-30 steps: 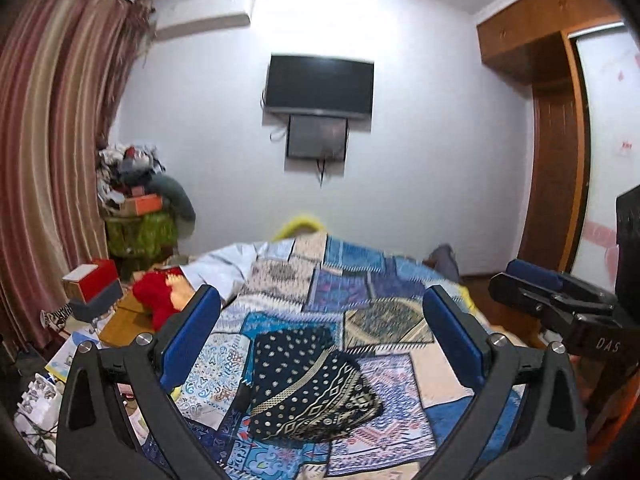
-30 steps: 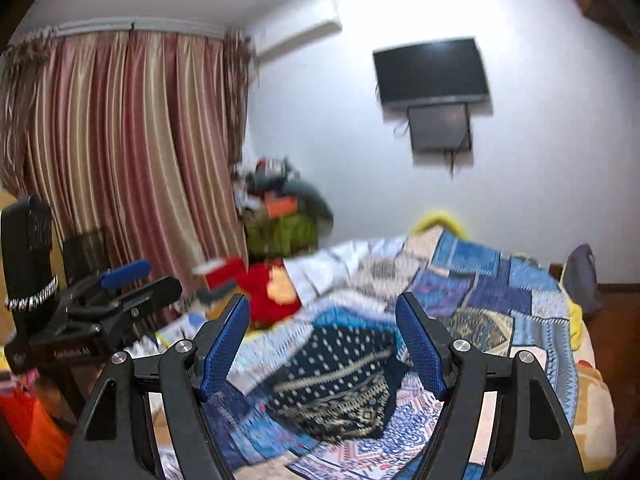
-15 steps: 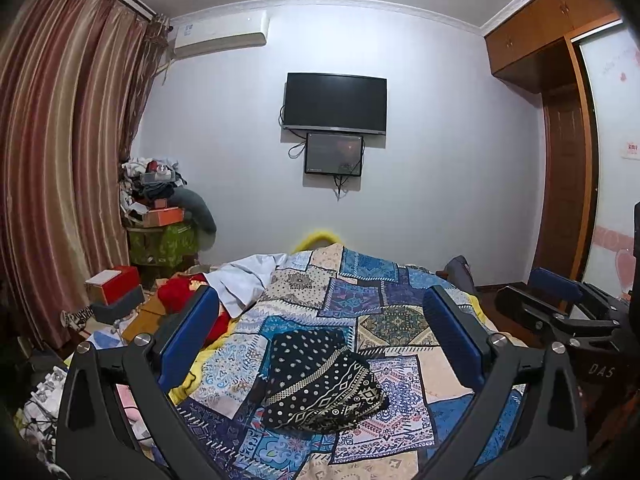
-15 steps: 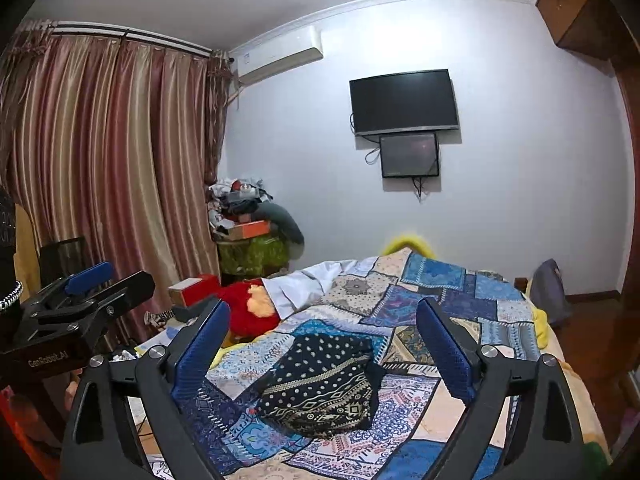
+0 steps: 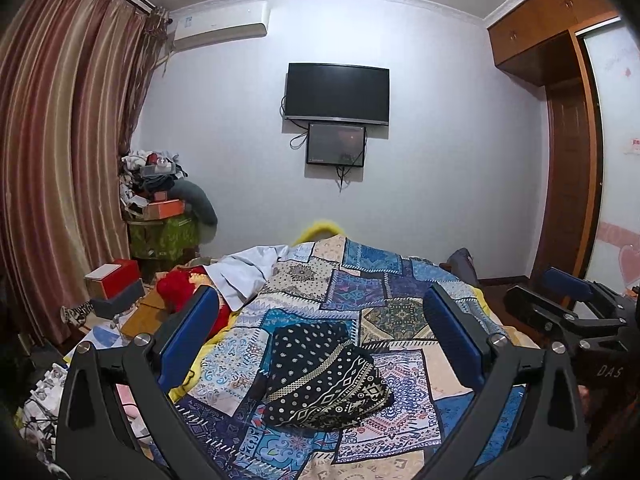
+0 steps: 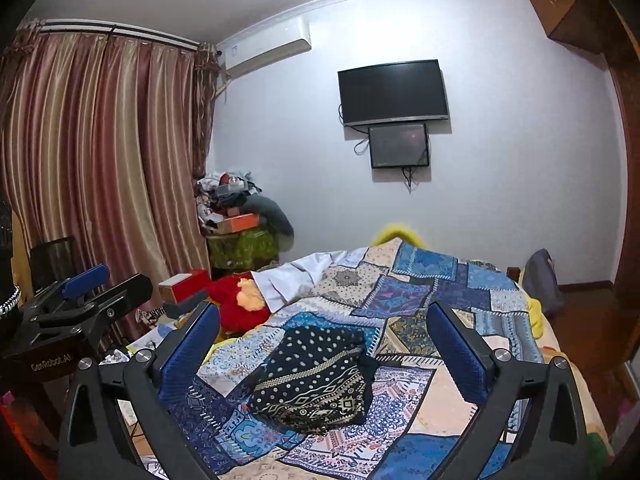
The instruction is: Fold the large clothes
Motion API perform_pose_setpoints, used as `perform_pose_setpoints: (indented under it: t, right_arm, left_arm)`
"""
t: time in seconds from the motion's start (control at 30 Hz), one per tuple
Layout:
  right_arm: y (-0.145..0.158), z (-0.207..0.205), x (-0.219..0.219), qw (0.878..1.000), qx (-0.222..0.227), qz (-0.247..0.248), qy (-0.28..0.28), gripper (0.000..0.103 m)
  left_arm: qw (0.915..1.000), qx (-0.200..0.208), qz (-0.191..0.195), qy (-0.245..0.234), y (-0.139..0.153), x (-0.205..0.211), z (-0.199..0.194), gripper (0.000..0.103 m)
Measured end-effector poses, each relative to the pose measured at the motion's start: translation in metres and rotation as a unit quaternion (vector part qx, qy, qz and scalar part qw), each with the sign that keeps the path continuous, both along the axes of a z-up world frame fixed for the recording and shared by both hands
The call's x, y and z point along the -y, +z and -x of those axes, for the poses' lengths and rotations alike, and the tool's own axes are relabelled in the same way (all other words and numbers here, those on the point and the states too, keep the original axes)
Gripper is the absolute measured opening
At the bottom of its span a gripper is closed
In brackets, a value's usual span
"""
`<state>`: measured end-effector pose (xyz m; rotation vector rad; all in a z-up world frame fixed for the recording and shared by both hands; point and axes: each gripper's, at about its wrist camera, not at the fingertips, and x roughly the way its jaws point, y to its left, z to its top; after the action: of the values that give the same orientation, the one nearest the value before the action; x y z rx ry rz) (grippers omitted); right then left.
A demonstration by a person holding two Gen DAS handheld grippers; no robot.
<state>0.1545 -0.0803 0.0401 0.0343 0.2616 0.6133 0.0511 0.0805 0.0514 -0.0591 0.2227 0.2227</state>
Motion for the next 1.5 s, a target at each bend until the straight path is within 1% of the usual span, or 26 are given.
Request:
perform_pose_setpoints:
  t: [0.5,0.83,1.07,1.5]
  right_arm:
    - [-0.004,-0.009,-0.002,1.000,-0.005,0.007,-0.003,0.103]
    - [-0.009,-0.011,0.000,1.000,-0.007,0.005,0.000,0.103]
    - [-0.007,-0.010,0.000,1.000,-0.008,0.005,0.000,0.103]
    - [-0.006,-0.011,0.002,1.000,-0.006,0.005,0.000,0.103]
  left_arm:
    - [0.9999,-0.012,0.001,-0.002,-0.006,-0.008,-0.011,0.103]
    - [0.9999,-0.013,0.004,-0.004,-0.006,-0.010,-0.013,0.103]
    - [0.9999,-0.012,0.002,-0.006,-0.007,-0.011,-0.014,0.103]
    - [0.9998,-0.013,0.009,-0.015,-0.007,-0.014,-0.017,0.103]
